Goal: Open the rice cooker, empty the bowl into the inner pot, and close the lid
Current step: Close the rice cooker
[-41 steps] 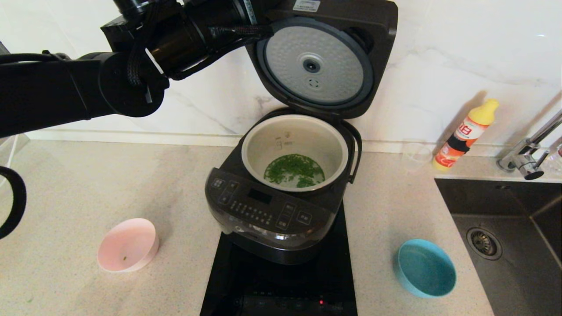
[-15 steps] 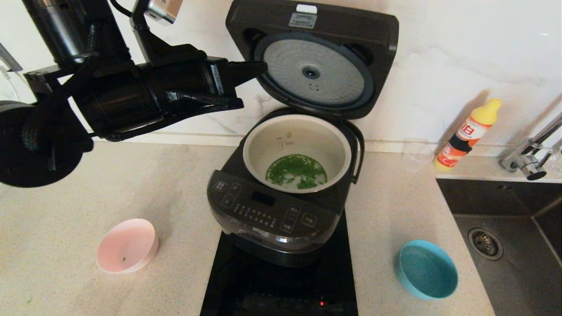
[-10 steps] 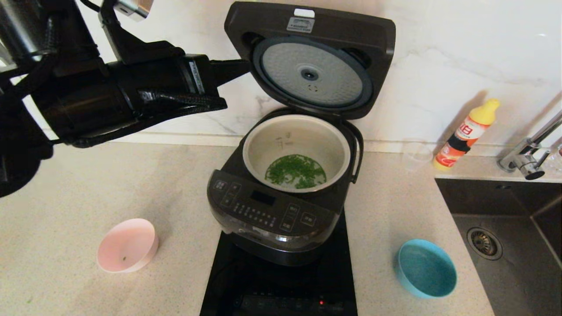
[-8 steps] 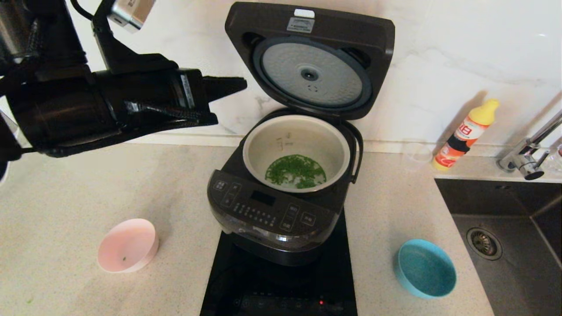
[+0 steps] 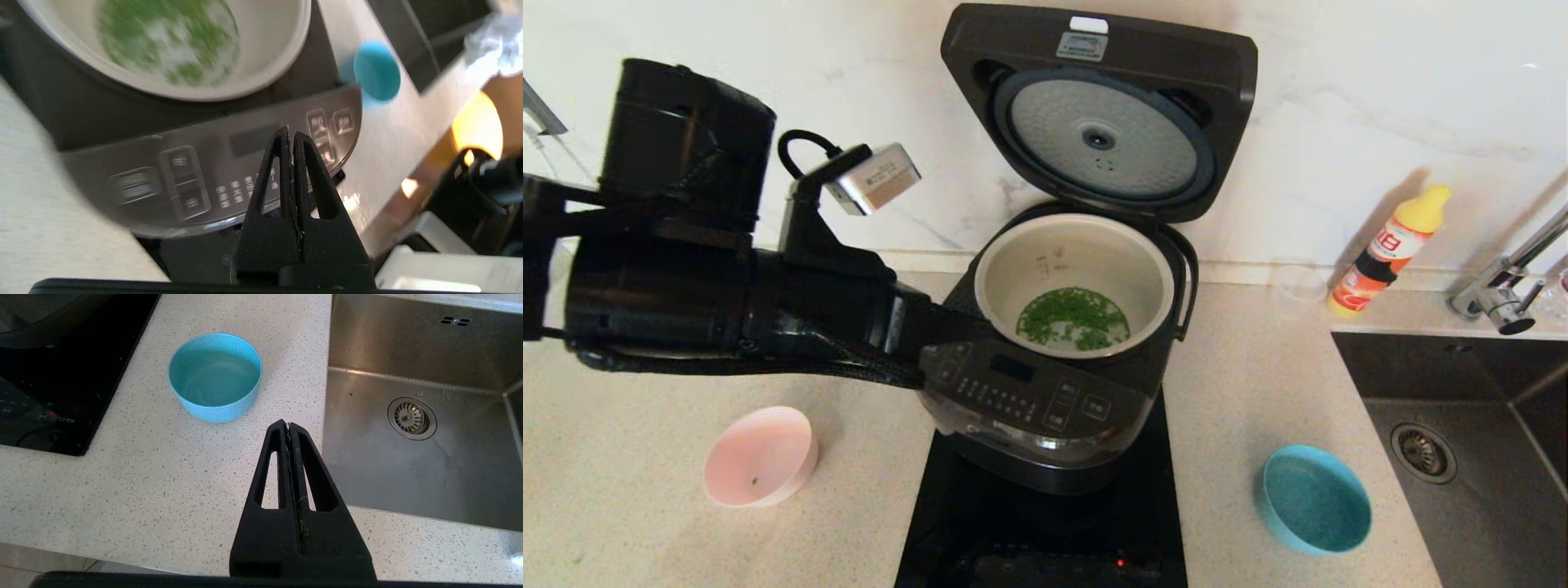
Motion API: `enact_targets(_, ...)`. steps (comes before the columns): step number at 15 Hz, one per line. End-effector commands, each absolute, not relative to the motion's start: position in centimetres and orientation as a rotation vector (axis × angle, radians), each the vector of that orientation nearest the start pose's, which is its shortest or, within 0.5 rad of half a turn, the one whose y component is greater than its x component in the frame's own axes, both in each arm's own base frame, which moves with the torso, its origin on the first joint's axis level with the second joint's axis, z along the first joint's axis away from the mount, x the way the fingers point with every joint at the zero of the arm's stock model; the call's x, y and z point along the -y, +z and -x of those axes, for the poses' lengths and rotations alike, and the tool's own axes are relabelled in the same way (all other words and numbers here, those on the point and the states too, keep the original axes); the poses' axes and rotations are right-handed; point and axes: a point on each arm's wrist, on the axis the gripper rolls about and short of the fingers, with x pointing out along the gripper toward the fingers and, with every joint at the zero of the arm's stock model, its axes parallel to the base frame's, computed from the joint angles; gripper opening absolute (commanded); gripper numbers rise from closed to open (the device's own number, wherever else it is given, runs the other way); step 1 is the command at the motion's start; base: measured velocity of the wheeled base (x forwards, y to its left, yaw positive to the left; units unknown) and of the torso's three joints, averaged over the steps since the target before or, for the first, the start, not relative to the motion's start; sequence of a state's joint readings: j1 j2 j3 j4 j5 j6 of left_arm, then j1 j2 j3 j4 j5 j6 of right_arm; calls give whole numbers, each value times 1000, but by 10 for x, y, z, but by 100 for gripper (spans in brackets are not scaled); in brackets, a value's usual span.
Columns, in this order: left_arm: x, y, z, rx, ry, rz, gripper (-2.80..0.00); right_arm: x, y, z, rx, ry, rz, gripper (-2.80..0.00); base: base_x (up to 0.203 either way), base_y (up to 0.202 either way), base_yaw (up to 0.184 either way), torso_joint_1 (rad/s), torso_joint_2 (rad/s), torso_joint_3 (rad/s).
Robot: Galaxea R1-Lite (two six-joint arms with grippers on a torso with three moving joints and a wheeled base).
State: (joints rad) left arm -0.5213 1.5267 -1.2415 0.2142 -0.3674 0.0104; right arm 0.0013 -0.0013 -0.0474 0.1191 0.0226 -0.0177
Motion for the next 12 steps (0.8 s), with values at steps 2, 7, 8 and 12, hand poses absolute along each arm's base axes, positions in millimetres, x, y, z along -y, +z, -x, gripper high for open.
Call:
enact_targets(2,157,255,-248,-575,-885,-58,-280,0,76,27,-72,25,18,-280,0,0,0,0,0,0)
enact_targets(7,182,231,-295,-584,-744,-93,-280,0,76,27,-72,25,18,-280,0,0,0,0,0,0)
enact_targets(8,185,228,-301,-578,-716,-99,-280,0,76,27,-72,25,17,-280,0,0,0,0,0,0)
enact_targets(12,185,230,-303,-564,-688,-104,-280,0,76,27,-72,25,18,-280,0,0,0,0,0,0)
